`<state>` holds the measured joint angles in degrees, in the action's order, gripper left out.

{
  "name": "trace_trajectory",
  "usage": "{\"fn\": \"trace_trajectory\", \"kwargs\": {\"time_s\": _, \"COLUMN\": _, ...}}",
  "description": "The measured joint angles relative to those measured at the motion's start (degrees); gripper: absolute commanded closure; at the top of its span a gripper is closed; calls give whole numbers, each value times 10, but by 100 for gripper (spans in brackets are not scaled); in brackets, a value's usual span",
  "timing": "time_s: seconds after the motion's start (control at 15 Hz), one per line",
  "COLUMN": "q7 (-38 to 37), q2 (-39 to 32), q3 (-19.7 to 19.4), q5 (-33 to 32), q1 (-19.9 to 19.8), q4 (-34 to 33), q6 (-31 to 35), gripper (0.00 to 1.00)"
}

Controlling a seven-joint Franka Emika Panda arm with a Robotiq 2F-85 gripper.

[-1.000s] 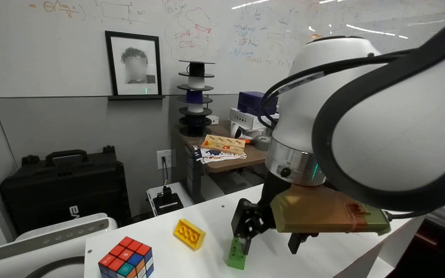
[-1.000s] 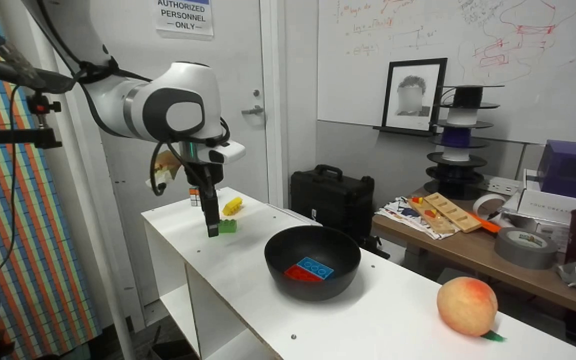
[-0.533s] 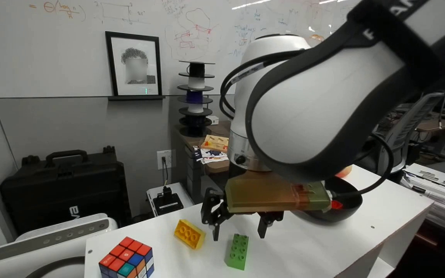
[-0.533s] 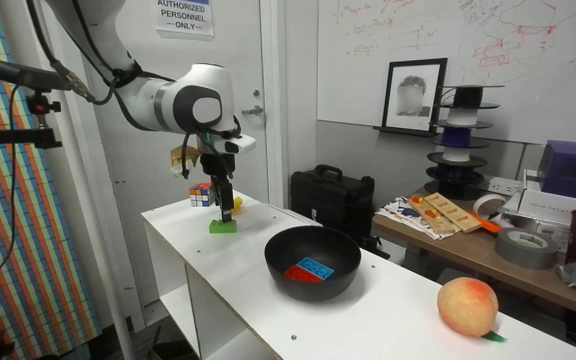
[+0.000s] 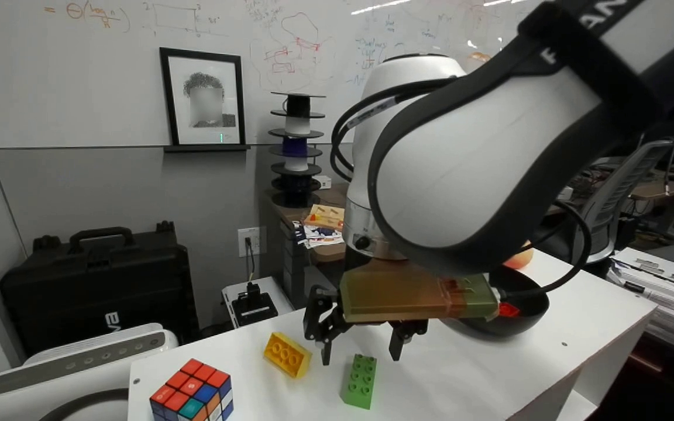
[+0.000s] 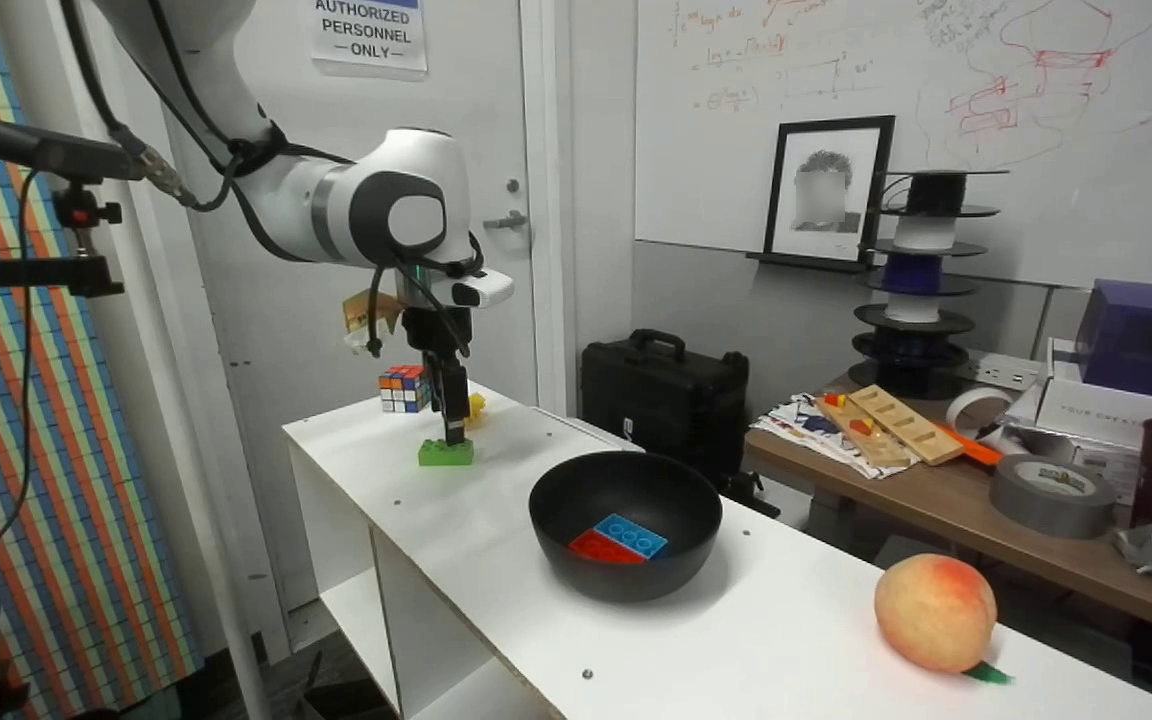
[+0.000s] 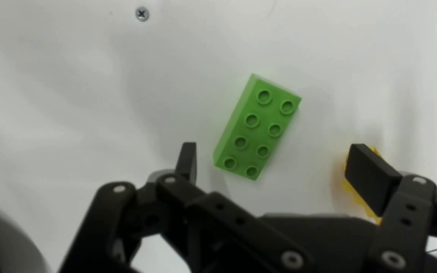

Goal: Put the Legos in the bowl

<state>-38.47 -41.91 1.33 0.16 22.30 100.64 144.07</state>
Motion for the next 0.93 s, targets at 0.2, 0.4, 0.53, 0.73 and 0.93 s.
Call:
{"fn": "trace_trajectory", "kwargs": {"time_s": 0.2, "q7": 0, "q2": 0, "q3": 0, "q5": 0, "q1": 0, "q4": 0, "q6": 0, "gripper": 0}}
{"fn": "trace_trajectory", "kwargs": {"time_s": 0.4, "q7": 0, "q2": 0, "q3": 0, "q5": 0, "q1": 0, "q4": 0, "q6": 0, "gripper": 0}}
{"fn": "trace_trajectory", "kwargs": {"time_s": 0.53, "q7": 0, "q2": 0, "q3": 0, "q5": 0, "q1": 0, "q4": 2, "q6": 0, "gripper": 0}}
{"fn": "trace_trajectory", "kwargs": {"time_s": 0.73, "q7": 0, "q2": -7, "q3": 3, "q5": 1, "q1": 0, "q4": 5, "q6": -1, "gripper": 0}}
{"fn": "trace_trajectory", "kwargs": {"time_s": 0.93, "q7": 0, "q2": -19, "q3": 6, "q5": 2, "q1": 0, "q4": 3, "q6": -2, "gripper": 25}}
